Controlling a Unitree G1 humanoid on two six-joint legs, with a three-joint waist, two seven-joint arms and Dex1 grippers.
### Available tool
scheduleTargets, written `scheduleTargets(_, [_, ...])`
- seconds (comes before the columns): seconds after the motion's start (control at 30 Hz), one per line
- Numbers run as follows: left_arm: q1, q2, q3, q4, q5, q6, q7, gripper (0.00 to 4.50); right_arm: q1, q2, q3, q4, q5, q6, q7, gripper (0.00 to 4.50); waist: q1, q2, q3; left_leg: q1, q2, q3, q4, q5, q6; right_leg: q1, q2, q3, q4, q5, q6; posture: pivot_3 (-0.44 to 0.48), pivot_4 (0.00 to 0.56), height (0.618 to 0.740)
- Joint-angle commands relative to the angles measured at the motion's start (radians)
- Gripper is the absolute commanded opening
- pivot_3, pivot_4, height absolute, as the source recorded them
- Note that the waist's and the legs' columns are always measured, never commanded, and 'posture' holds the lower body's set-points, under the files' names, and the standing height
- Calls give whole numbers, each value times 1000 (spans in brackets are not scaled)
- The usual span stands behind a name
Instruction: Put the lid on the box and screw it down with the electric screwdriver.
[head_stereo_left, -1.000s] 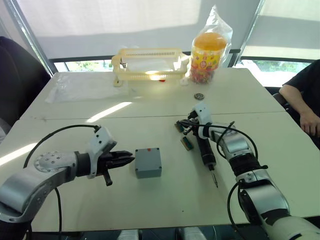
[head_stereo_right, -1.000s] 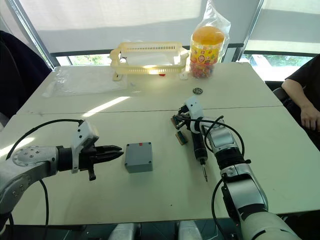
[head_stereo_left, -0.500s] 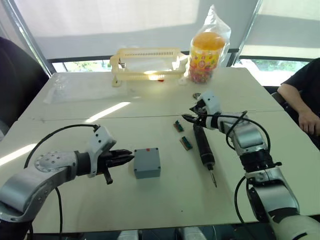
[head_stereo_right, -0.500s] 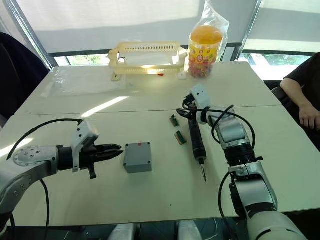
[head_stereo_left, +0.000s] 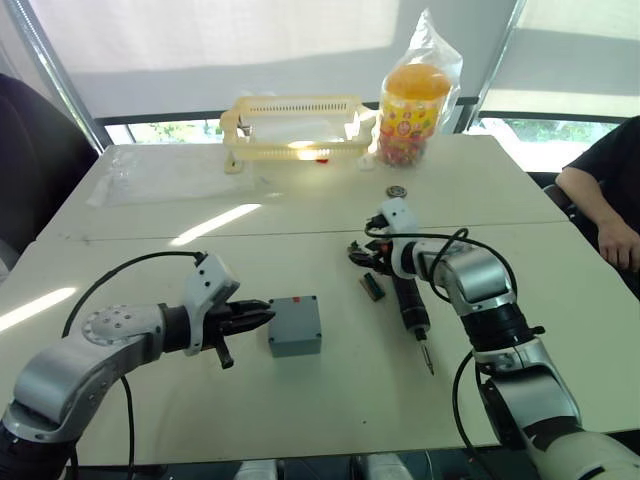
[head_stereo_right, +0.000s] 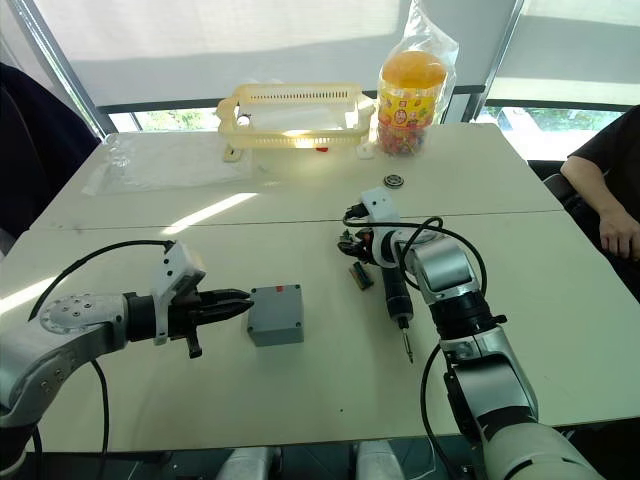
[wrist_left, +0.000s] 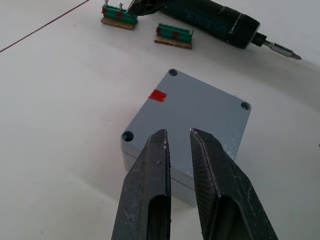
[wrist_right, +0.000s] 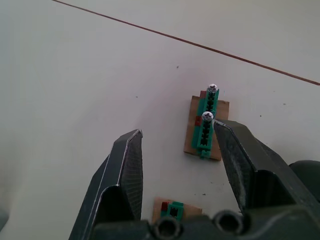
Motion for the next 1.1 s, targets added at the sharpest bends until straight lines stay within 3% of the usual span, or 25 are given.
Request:
scheduleTargets(0.03, [-11, -1, 7, -10, -2, -13, 0, 667, -34, 19, 1, 28, -15, -52, -19, 2418, 0, 0, 0, 0, 0, 0, 0, 0, 0, 0, 0, 0, 0, 0, 0, 0, 150, 740])
scheduleTargets(0.6, [-4, -3, -3, -16, 1, -13, 6, 667, -95, 61, -12, 204, -50, -186, -66, 2418, -1, 0, 0, 0, 0, 0, 0, 0, 0, 0, 0, 0, 0, 0, 0, 0, 150, 740])
scheduleTargets(0.7, [-8, -4, -4, -13, 2, -14, 7, 667, -92, 65, -9, 208, -55, -186, -70, 1629, -1, 0, 0, 0, 0, 0, 0, 0, 0, 0, 0, 0, 0, 0, 0, 0, 150, 740])
scheduleTargets(0.8, [-10, -3, -5, -11, 4, -15, 7, 667, -85, 63, -4, 205, -61, -178, -73, 114, -1, 0, 0, 0, 0, 0, 0, 0, 0, 0, 0, 0, 0, 0, 0, 0, 150, 740])
scheduleTargets(1.1, [-9, -6, -5, -12, 8, -19, 8, 667, -69, 50, -8, 172, -66, -158, -77, 45, 0, 0, 0, 0, 0, 0, 0, 0, 0, 0, 0, 0, 0, 0, 0, 0, 150, 740])
